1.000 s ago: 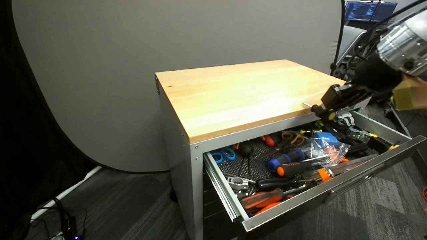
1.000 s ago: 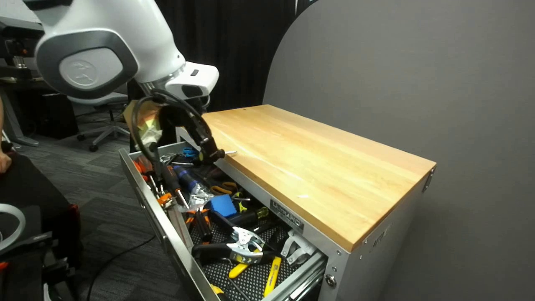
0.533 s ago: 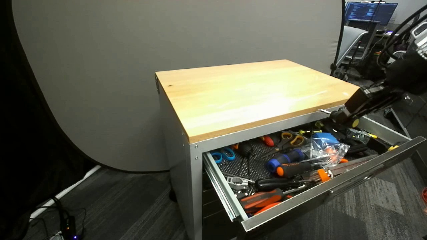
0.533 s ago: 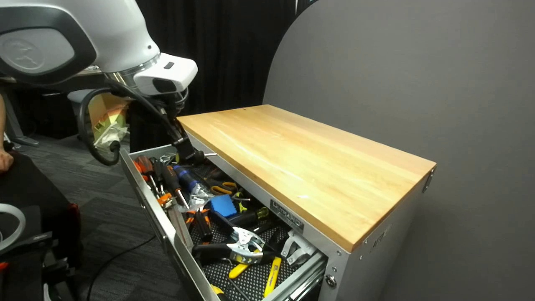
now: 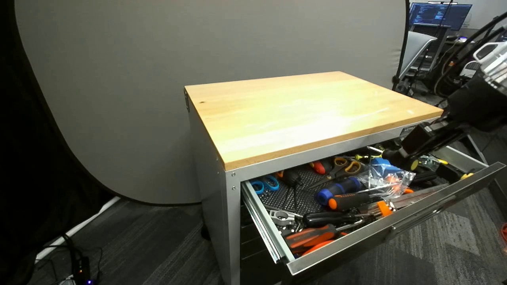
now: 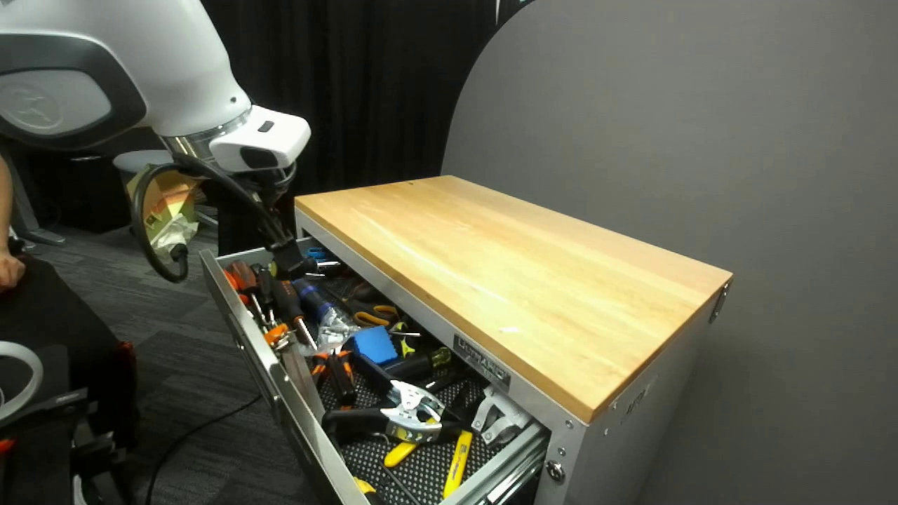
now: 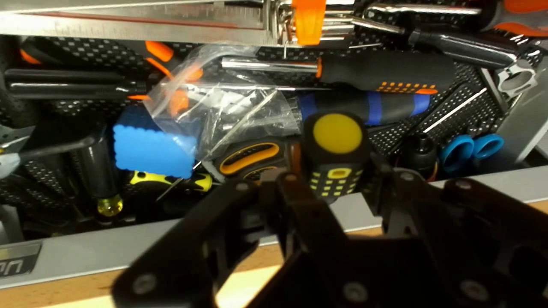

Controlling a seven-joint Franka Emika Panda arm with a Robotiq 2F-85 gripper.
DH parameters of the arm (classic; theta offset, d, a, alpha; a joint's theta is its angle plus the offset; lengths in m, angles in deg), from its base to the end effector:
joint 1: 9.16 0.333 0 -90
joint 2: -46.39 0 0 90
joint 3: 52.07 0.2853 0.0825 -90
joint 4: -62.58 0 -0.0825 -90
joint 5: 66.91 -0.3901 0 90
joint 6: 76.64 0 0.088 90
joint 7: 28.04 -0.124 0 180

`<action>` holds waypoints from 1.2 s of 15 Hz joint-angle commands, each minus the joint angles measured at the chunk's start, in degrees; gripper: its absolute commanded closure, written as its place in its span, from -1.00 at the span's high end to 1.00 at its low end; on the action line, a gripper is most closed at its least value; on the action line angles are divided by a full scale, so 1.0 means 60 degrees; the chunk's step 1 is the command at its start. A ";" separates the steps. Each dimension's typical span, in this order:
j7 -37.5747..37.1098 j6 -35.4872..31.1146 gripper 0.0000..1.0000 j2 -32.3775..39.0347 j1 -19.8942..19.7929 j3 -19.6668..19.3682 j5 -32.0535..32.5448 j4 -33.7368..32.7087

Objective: Put the screwdriver into the top drawer.

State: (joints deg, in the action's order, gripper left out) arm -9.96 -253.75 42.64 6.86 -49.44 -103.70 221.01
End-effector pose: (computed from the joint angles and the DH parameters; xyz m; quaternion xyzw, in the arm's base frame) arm 0.4128 0.0873 0.2179 -0.9798 -0.0030 -0.1846 0.0764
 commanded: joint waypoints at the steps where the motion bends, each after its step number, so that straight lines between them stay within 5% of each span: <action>1: 0.0470 -0.0390 0.34 0.0207 0.0286 0.0056 -0.0563 -0.0001; 6: 0.0536 -0.0626 1.00 0.0582 -0.0105 -0.0281 -0.0216 -0.0001; 12: 0.0920 -0.0132 1.00 0.1957 -0.0780 -0.1957 0.1854 0.0040; 18: -0.0315 0.1390 1.00 0.2228 0.0940 -0.5082 0.5285 -0.0096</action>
State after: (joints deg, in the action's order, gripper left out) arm -7.26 -250.06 56.26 6.45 -71.08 -81.07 220.43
